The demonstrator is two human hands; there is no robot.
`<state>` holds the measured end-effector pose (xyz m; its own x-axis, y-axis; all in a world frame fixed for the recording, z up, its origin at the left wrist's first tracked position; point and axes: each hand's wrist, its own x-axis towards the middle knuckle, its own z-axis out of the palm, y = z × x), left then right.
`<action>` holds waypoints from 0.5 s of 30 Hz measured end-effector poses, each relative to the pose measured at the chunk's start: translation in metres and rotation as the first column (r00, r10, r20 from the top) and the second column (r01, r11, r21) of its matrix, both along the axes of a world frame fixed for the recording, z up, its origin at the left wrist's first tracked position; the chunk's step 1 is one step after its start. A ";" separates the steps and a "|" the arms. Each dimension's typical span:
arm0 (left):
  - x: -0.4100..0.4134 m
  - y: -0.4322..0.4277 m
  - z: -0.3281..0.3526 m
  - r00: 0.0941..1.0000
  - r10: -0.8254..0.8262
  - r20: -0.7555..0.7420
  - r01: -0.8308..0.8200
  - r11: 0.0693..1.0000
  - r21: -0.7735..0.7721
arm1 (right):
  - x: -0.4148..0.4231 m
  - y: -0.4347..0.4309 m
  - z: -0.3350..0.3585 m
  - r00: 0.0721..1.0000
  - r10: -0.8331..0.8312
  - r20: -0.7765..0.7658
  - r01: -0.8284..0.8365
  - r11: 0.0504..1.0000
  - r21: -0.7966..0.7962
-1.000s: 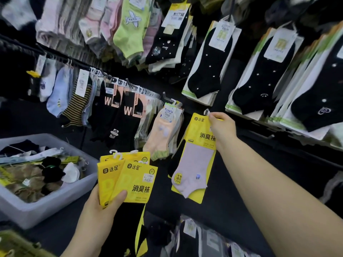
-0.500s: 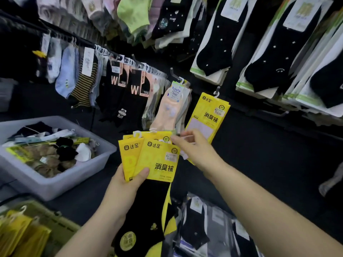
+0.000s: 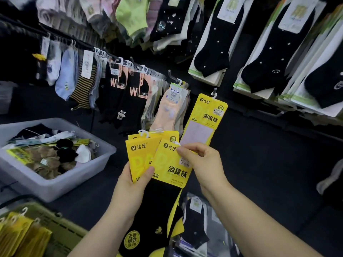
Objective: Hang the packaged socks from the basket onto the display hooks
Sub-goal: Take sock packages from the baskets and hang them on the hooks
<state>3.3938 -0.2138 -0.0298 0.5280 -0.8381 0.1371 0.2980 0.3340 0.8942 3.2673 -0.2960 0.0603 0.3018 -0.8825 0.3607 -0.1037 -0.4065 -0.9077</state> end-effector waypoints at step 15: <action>0.014 -0.037 0.039 0.993 -0.008 0.120 0.016 0.998 -0.063 | -0.009 -0.029 0.062 0.986 -0.067 0.154 0.044 0.988 0.149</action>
